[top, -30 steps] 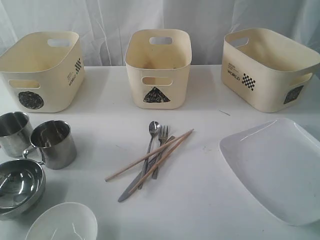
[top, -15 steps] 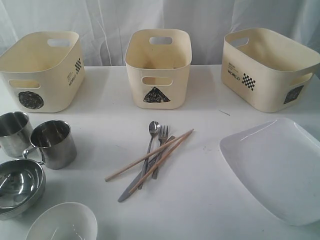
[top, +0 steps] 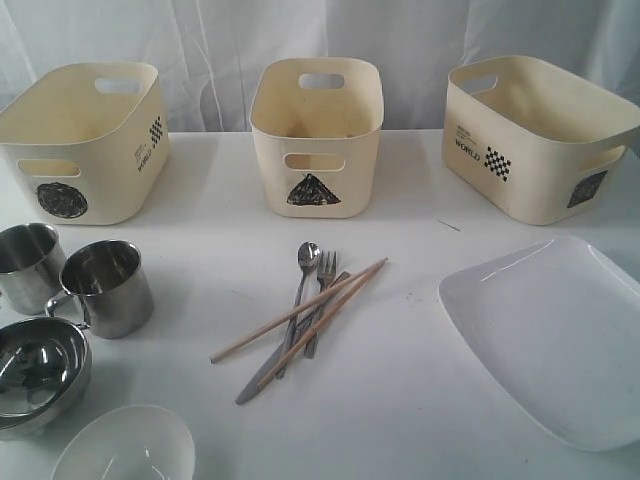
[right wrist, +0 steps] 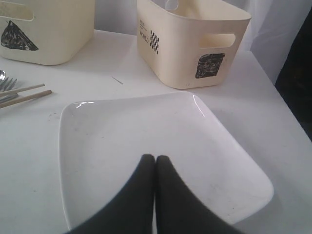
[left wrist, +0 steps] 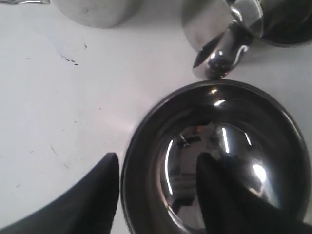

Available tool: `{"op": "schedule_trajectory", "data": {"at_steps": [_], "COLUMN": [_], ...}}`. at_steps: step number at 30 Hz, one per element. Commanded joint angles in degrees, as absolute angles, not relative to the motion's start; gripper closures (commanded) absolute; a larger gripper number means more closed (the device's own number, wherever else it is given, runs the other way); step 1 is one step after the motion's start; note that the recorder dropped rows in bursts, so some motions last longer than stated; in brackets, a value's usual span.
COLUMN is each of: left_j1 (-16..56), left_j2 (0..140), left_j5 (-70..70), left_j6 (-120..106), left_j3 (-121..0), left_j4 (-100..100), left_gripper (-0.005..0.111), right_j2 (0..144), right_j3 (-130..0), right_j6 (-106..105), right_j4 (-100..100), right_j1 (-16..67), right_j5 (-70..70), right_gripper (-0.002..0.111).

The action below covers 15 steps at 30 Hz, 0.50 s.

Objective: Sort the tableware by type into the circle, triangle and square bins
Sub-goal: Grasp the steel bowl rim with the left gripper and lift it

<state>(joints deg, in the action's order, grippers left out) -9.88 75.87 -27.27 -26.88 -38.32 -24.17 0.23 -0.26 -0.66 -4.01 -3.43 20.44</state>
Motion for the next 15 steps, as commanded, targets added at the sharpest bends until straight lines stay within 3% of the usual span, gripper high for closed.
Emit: {"op": "schedule_trajectory", "data": {"at_steps": [1, 9, 11, 15], "left_j1": [-10.03, -10.03, -10.03, -10.03], "left_j2": [79.15, 85.00, 85.85, 86.40], "left_j5": [-23.80, -21.29, -22.37, -25.61], "left_j6": [-26.97, -26.97, -26.97, -26.97], "left_j3": [-38.44, -37.76, -37.76, -37.76], "left_j4": [-24.33, -24.33, -24.33, -24.33], "left_gripper": [0.051, 0.051, 0.059, 0.092], "right_j2": [0.00, 0.00, 0.00, 0.00], "right_j3": [0.00, 0.00, 0.00, 0.00], "right_j6": [-0.47, -0.47, -0.47, -0.47], "right_j4": [-4.44, -4.44, -4.44, -4.44], "right_j1": [-3.37, -3.37, -3.37, -3.37], "right_j5": [19.61, 19.61, 19.61, 19.61], "right_gripper": [0.108, 0.108, 0.108, 0.108]}}
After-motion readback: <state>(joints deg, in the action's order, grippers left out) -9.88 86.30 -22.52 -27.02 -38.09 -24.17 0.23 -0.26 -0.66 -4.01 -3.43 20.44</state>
